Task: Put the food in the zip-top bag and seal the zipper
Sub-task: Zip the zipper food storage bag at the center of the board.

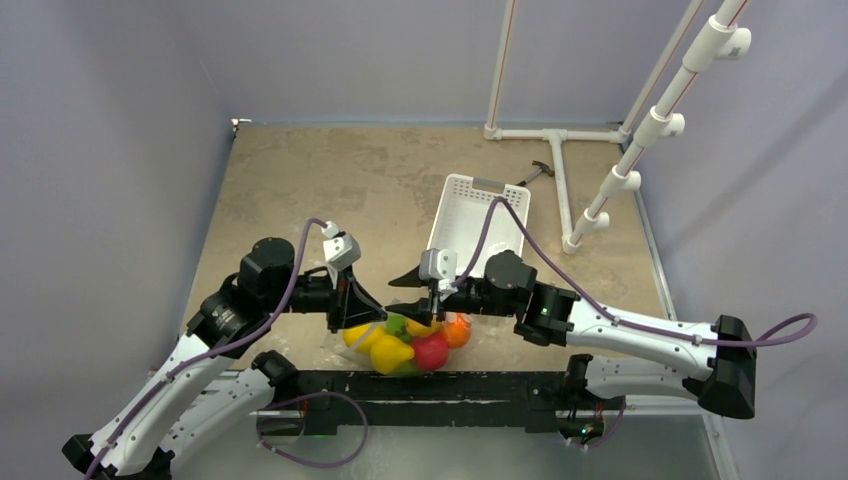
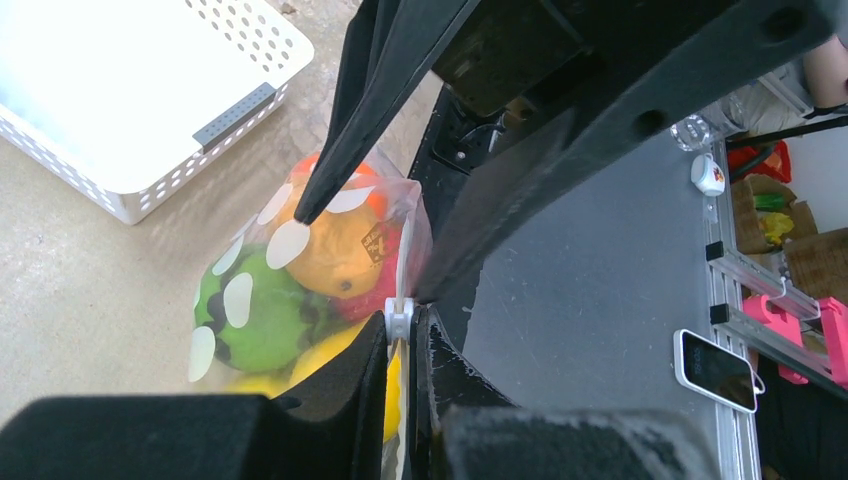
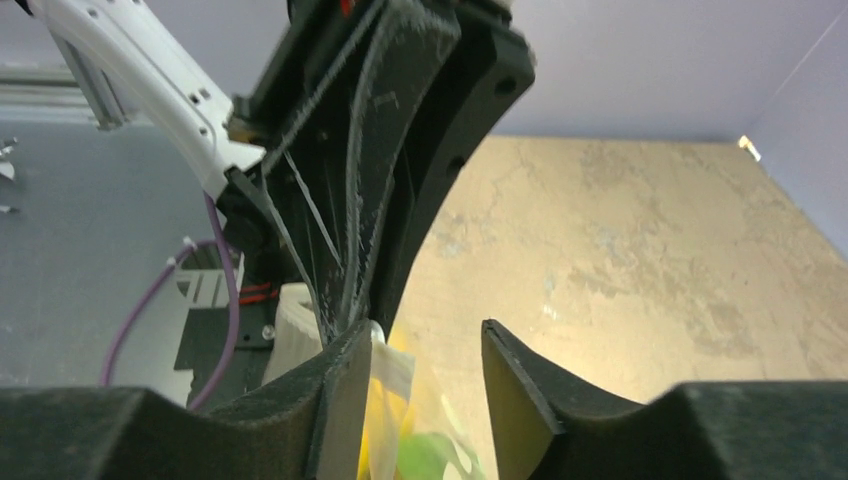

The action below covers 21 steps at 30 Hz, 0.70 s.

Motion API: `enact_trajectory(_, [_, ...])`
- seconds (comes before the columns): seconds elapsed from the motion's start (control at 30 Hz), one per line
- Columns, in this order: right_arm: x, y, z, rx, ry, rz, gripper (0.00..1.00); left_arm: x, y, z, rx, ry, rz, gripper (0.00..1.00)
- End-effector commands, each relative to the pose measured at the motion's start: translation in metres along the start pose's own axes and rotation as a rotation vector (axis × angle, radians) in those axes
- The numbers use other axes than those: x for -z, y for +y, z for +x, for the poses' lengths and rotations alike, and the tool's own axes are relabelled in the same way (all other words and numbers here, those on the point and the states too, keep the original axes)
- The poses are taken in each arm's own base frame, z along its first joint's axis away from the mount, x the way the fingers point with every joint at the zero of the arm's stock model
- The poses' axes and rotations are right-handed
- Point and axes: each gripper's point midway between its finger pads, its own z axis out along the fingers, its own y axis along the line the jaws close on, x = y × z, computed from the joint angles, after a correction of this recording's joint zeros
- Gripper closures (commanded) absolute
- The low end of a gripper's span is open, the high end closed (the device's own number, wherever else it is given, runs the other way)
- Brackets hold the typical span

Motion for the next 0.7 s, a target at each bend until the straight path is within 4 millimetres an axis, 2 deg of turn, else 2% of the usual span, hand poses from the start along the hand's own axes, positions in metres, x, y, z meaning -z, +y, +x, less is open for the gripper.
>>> enact_trajectory(0.0, [0.0, -0.001, -0.007, 0.02, 0.028, -0.026, 0.55, 0.004, -0.01, -0.01, -0.042, -0.027, 0.038, 1.0])
enact_trajectory(0.4, [-0.002, 0.008, -0.002, 0.02, 0.046, -0.089, 0.78, 0.004, -0.01, -0.009, -0.04, -0.026, 0.039, 1.0])
enact_trajectory(0.47, [-0.002, 0.009, -0.003, 0.022, 0.042, -0.099, 0.86, 0.004, -0.01, -0.009, -0.041, -0.027, 0.039, 1.0])
enact_trajectory(0.53, [-0.003, 0.01, -0.004, 0.023, 0.038, -0.106, 0.98, 0.003, -0.01, -0.009, -0.04, -0.027, 0.038, 1.0])
enact_trajectory(0.67, [-0.004, 0.012, -0.005, 0.031, 0.036, -0.119, 1.0, 0.003, -0.009, -0.009, -0.038, -0.026, 0.032, 1.0])
